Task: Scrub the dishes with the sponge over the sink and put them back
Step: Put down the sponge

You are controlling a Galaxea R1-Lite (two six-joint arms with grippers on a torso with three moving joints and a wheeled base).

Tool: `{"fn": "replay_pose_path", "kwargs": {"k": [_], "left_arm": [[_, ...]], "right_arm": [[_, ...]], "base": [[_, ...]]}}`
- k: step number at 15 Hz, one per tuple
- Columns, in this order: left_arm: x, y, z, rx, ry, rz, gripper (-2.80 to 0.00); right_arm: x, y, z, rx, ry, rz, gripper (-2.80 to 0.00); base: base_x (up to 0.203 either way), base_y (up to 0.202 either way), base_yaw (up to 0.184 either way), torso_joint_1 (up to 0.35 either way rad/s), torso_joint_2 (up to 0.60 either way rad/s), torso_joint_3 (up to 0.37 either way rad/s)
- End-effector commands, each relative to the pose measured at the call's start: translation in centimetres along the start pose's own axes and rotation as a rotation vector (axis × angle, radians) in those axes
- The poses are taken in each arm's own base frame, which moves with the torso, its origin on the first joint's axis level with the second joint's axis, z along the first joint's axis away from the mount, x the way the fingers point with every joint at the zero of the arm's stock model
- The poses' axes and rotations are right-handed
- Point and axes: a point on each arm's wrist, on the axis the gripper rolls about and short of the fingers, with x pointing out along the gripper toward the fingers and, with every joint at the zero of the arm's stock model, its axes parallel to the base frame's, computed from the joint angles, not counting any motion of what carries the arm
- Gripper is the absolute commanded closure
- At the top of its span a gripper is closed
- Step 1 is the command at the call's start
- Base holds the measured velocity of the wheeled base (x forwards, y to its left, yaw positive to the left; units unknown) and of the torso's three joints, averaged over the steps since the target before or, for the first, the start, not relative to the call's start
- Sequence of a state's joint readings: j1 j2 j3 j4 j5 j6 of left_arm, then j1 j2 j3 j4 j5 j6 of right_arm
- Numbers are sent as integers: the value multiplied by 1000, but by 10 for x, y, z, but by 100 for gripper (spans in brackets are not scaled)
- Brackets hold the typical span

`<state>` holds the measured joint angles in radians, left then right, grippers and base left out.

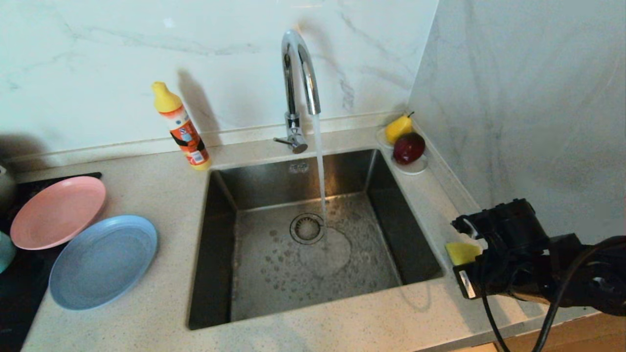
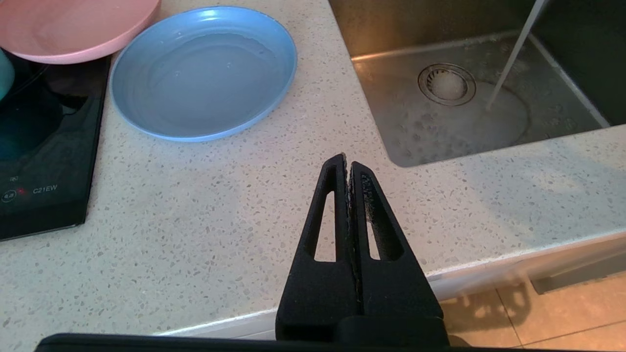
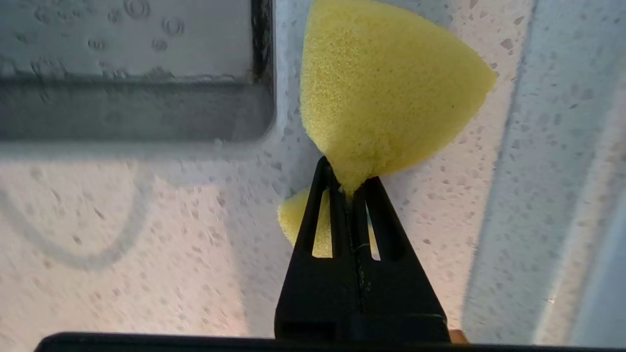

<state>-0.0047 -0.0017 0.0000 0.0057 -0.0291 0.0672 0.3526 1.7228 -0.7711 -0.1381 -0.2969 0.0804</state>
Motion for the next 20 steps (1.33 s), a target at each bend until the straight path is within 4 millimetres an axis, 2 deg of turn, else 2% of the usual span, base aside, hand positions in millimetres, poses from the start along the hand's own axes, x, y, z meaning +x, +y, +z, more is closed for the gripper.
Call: {"fn": "replay_pose_path", "kwargs": {"k": [1, 7, 20], "left_arm": [[0, 0, -2, 0, 6, 0, 0], [0, 0, -2, 0, 7, -2, 0], [0, 0, -2, 0, 7, -2, 0]], "right_arm": [[-5, -2, -2, -19, -15, -2, 0], [-5, -3, -10, -78, -5, -3, 0], [3, 0, -15, -84, 6, -1, 0]], "base": [[0, 0, 0, 0, 0, 0], [0, 0, 0, 0, 0, 0], [0, 0, 0, 0, 0, 0]]}}
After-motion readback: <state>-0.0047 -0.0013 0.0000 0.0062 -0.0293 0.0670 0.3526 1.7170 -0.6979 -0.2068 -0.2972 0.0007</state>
